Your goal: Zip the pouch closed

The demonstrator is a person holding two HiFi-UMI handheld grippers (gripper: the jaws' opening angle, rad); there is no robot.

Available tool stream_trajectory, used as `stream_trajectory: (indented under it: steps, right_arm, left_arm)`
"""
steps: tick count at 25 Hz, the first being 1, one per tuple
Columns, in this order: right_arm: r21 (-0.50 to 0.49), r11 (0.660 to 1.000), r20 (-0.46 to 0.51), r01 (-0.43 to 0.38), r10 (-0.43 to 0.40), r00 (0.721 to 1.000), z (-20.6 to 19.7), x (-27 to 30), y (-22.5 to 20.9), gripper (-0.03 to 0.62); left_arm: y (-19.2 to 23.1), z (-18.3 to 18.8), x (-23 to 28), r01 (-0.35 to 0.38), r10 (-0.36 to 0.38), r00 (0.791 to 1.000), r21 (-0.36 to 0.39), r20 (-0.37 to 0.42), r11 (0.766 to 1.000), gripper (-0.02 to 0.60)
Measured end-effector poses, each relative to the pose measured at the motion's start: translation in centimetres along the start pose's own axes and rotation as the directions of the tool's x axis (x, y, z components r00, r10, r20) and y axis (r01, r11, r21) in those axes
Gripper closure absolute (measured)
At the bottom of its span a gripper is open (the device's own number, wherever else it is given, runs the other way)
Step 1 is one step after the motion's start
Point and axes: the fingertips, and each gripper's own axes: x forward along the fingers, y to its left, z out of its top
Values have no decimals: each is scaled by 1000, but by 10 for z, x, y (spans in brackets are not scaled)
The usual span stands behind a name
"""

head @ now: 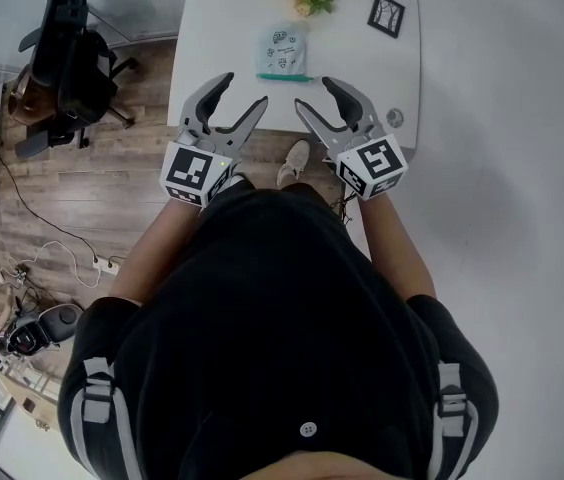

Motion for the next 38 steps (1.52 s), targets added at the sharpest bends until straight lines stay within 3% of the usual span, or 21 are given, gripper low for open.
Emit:
stream_trajectory:
  steps: [10,23,32,38]
  right_arm:
    - [20,997,-34,-70,71,997,-15,15,-84,345]
    - [58,979,-71,-196,200,977,-40,40,-139,347]
    - [66,977,-163,-203,211,964,-78,58,-168,354]
    - [100,976,-254,-193,213,944,-119,73,-182,372]
  left_arm:
    - [12,-6,76,-91,91,995,-4,-46,996,318]
    - [19,-16,130,-222,221,971,-8,-87,975,330]
    - [25,-61,154,-220,213,960,-20,-183,975,334]
    - [24,-102,169,-178,157,947,-51,-279,983,334]
